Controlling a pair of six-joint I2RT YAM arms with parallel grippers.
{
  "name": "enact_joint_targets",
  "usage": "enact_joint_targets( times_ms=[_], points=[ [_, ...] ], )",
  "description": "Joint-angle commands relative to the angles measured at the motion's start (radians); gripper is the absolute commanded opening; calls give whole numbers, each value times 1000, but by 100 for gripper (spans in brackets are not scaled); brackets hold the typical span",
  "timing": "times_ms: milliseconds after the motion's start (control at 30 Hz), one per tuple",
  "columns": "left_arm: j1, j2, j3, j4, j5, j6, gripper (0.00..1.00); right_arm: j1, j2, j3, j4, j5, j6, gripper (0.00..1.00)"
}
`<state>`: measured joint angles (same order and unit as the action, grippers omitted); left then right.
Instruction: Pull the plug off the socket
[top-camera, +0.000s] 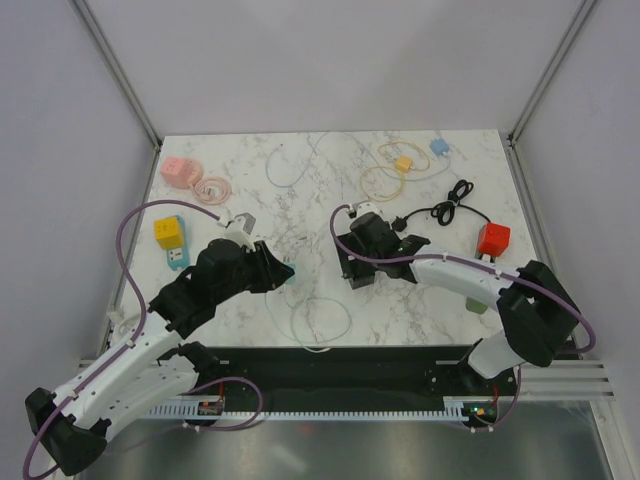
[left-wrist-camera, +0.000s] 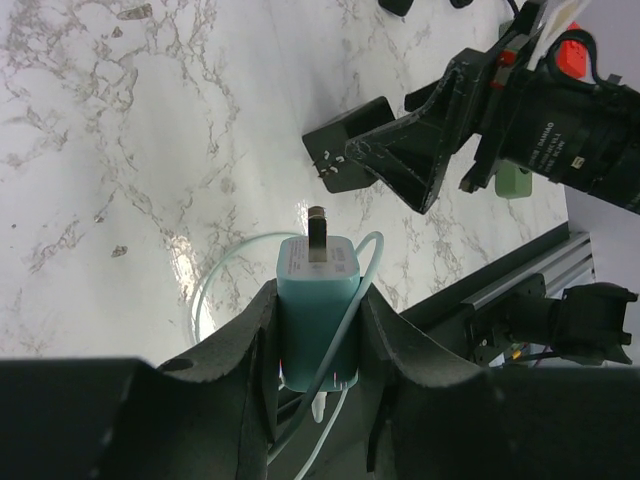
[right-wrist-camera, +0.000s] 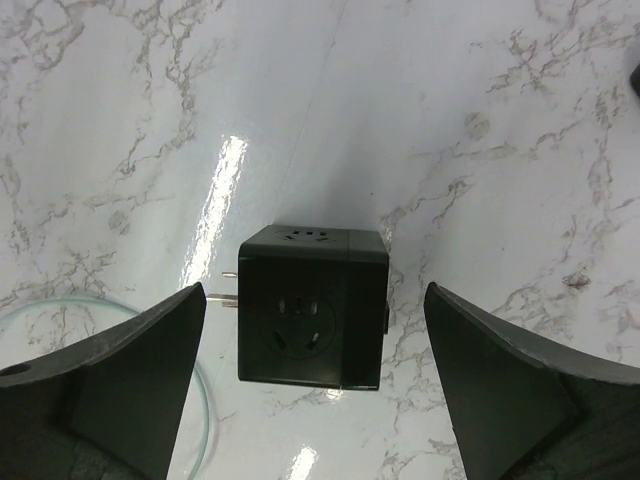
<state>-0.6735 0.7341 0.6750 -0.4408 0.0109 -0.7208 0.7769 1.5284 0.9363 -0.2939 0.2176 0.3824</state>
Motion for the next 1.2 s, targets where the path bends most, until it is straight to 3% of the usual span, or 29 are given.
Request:
enact_joint_targets(
  times_ms=[0, 67, 167, 233, 333, 433, 733, 967, 1167],
  points=[
    [8, -4, 40, 14, 41, 24, 2, 4, -85, 61, -48, 0, -43, 98],
    [9, -10, 52, 14, 61, 21, 2, 5, -148, 70, -67, -35, -62, 98],
    [12, -13, 64, 31, 115, 23, 2, 2, -232, 82, -56, -217, -99, 98],
    [15, -13, 66, 51, 168, 26, 2, 1, -264, 82, -22, -445, -123, 98],
    [18, -16, 54, 115, 239, 24, 2, 1, -313, 59, 57, -669, -105, 98],
    [20, -18, 25, 195, 299, 3, 2, 1, -338, 9, 174, -812, -57, 98],
    [20, -29, -35, 358, 389, -42, 2, 4, -326, -108, 433, -986, 61, 88],
    [20, -30, -69, 471, 449, -66, 2, 2, -297, -186, 631, -1023, 182, 78],
    [20, -22, -101, 528, 488, -92, 2, 4, -283, -198, 697, -1028, 220, 68]
  ],
)
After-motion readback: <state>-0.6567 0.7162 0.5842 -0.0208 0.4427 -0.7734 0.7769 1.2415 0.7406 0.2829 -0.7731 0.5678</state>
